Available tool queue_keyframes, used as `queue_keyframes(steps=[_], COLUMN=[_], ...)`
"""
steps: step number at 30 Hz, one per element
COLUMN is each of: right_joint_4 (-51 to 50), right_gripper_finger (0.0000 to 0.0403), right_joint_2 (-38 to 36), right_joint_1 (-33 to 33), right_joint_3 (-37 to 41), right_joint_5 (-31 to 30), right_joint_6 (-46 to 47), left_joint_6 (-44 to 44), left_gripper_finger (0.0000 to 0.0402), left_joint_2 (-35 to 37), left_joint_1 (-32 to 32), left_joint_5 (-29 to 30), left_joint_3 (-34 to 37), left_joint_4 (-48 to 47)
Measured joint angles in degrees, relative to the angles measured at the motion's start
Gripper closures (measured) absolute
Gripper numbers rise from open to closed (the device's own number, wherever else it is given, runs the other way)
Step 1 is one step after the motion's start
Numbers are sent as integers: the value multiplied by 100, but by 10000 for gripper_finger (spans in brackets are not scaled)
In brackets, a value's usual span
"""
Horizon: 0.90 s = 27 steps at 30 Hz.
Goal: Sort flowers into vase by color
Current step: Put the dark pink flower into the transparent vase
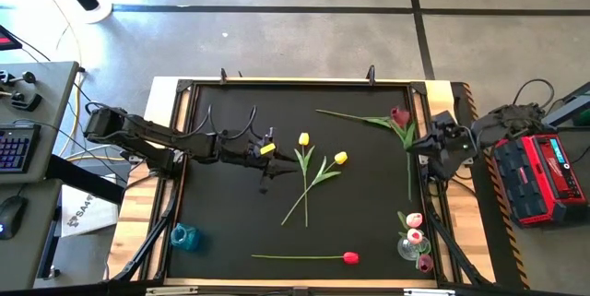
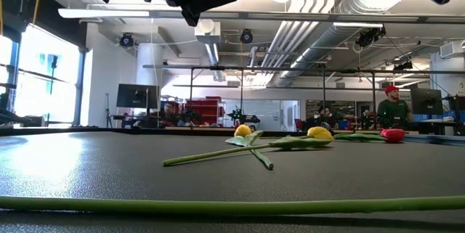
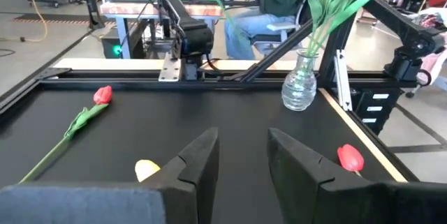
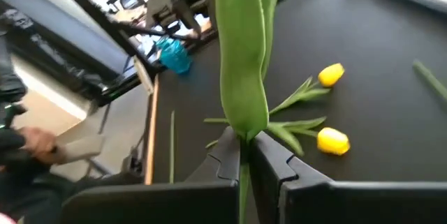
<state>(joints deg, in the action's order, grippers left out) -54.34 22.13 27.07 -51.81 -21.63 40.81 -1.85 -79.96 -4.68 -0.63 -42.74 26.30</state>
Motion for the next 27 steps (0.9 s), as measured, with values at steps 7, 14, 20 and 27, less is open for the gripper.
queue_keyframes(steps=[7,14,20,27], right_joint_4=[-145,-177,-39,395], right_gripper_finger=[402,402,402,402], right_joint_2=[141,605,796,738], right_joint_1=[-2,-1,179,959], right_joint_3=[11,13,13,13], right_joint_5=[761,1440,1884,1502], right_joint_6=[571,933,933,896], left_joint_6=[-46,-117,-291,-346], left_gripper_finger=[294,294,294,294], left_joint_2=[-77,-344,-485,-483], left_joint_1=[1,1,-1,-68], left_joint_5=[20,158,156,156], left_joint_3=[0,0,2,2], left_joint_4=[17,46,64,65])
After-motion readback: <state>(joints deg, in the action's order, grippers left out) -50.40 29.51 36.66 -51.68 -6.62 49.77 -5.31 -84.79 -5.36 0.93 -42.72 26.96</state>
